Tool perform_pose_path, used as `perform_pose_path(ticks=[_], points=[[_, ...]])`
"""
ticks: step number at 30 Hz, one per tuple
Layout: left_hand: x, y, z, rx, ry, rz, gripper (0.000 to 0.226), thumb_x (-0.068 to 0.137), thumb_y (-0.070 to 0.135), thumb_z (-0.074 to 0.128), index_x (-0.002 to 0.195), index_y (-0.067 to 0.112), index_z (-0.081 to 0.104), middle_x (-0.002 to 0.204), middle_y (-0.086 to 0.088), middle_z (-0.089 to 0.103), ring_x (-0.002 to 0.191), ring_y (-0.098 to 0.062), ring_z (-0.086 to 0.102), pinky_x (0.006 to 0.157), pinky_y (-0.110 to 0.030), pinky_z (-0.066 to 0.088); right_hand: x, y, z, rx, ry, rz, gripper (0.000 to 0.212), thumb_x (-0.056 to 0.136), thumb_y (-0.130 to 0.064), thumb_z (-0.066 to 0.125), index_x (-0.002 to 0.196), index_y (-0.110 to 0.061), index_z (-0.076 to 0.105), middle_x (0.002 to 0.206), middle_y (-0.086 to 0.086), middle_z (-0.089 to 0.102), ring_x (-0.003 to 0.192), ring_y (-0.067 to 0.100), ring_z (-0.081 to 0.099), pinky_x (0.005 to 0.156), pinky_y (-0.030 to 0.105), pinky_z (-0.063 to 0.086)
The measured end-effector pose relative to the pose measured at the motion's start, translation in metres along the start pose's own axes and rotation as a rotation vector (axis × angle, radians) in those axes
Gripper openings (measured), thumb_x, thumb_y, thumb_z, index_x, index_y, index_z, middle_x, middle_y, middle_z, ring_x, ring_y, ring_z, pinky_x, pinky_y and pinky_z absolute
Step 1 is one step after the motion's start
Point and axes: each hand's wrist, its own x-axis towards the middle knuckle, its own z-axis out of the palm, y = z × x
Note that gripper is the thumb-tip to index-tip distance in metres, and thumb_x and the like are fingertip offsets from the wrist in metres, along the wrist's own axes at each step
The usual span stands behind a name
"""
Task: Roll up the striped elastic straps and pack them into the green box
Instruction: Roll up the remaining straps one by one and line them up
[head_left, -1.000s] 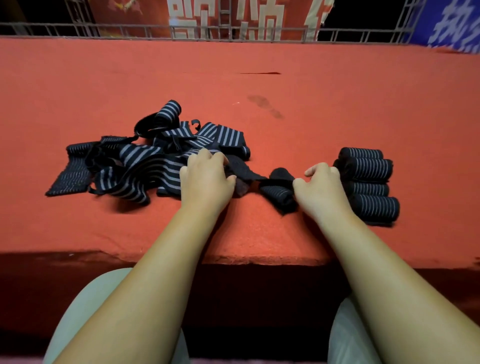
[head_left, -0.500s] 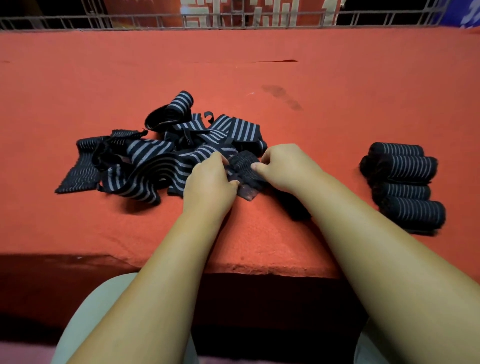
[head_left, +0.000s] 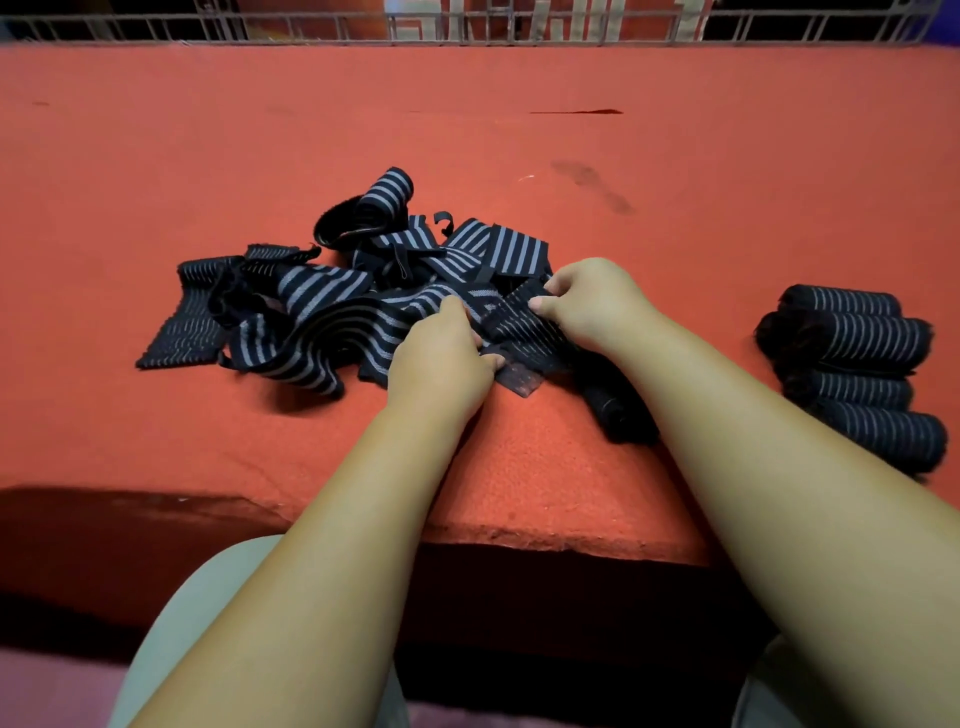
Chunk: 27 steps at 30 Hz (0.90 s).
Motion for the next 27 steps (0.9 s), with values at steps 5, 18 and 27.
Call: perform_pose_path(ticks=[5, 18, 27], points=[[-0.001, 0.003, 0.006, 0.080, 0.012, 0.014, 0.042, 0.091, 0.038, 0.083, 0.112, 0.018, 0.052, 0.108, 0.002, 0.071, 0.104, -0.029, 0.068, 0.091, -0.051, 0.056, -0.014, 0.003, -0.012, 0.028, 0.196, -0.045, 0.016, 0.101, -0.031, 0.072, 0.110, -0.018, 0.075, 0.114, 0.007, 0.075, 0.111, 0.029, 0.066, 0.081, 0.028, 0.037], [-0.021, 0.023, -0.022, -0.023, -0.112, 0.048, 0.036, 0.100, 0.025, 0.069, 0.134, 0.017, 0.059, 0.131, -0.003, 0.071, 0.122, -0.027, 0.066, 0.103, -0.042, 0.054, -0.094, -0.019, -0.109, 0.327, 0.381, -0.167, 0.008, 0.101, -0.033, 0.070, 0.102, -0.027, 0.075, 0.093, -0.005, 0.075, 0.086, 0.014, 0.068, 0.072, 0.026, 0.046], [-0.054, 0.118, -0.146, -1.083, -0.154, 0.412, 0.026, 0.103, 0.005, 0.070, 0.125, 0.018, 0.068, 0.102, 0.001, 0.080, 0.090, -0.013, 0.074, 0.076, -0.027, 0.057, -0.144, -0.044, -0.167, 0.615, 0.221, -0.254, 0.014, 0.101, -0.030, 0.074, 0.104, -0.017, 0.080, 0.070, -0.018, 0.068, 0.056, -0.006, 0.051, 0.056, 0.013, 0.039]])
